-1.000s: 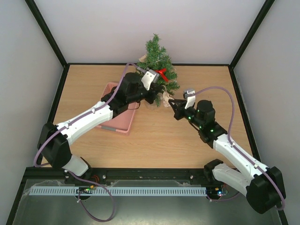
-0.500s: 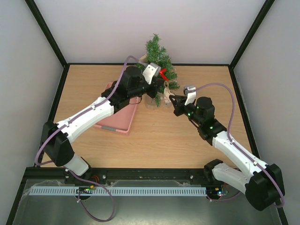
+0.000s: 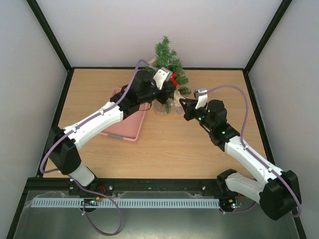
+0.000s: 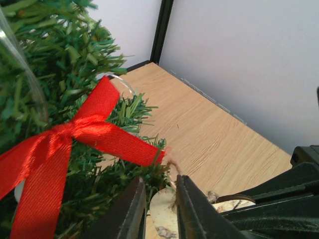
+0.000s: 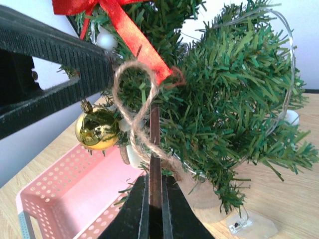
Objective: Decorate the small christmas tree
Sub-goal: Hang the decoration item on the Christmas tree.
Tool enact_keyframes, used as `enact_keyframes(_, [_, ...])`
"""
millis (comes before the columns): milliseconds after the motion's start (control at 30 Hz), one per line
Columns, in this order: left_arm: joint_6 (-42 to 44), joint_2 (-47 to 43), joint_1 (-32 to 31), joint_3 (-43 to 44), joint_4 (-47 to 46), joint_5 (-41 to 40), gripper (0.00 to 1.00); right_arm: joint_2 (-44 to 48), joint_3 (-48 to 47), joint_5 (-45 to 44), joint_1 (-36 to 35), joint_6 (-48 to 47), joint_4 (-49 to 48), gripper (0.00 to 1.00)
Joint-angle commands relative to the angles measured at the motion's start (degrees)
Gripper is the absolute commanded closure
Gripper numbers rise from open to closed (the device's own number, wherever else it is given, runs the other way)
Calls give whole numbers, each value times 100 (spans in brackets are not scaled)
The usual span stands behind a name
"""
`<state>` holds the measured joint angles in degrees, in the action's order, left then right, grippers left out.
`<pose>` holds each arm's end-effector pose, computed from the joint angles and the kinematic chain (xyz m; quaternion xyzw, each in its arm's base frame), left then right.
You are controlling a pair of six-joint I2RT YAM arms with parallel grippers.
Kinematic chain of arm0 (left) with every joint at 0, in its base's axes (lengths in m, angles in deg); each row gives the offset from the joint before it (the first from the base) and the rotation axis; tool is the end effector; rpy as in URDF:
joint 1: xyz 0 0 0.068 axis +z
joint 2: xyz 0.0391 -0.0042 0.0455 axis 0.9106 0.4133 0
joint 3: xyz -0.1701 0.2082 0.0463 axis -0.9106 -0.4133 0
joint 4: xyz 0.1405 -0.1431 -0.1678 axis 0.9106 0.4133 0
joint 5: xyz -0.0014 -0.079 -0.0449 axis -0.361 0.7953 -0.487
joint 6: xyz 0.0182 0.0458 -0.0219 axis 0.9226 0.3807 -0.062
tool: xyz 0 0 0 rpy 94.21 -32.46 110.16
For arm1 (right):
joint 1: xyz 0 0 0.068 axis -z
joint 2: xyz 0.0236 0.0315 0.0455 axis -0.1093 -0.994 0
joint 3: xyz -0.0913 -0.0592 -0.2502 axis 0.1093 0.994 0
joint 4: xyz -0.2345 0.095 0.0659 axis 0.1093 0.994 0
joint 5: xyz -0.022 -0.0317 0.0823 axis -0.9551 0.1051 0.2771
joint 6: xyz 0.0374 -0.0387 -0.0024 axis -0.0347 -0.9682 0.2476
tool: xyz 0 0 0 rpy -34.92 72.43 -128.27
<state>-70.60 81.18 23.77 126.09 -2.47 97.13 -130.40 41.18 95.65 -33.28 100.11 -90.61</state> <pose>0.2813 -0.2610 0.3661 0.2796 0.7322 -0.3330 0.5242 0.2091 0.1206 0.2972 -0.1856 0.7233 0.3655 0.5557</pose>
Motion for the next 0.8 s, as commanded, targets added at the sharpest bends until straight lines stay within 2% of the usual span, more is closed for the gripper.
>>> enact_keyframes(0, [-3,-233,-19,93,117,-236,75,-105,-278,64,20,-89,-43,98])
enact_keyframes(200, [-49,-411,-10,-81,42,-196,69,-127,-261,52,20,-69,-73,98])
enact_keyframes(767, [-141,-73,43,160,110,264,64,-173,-244,187,22,-53,-128,98])
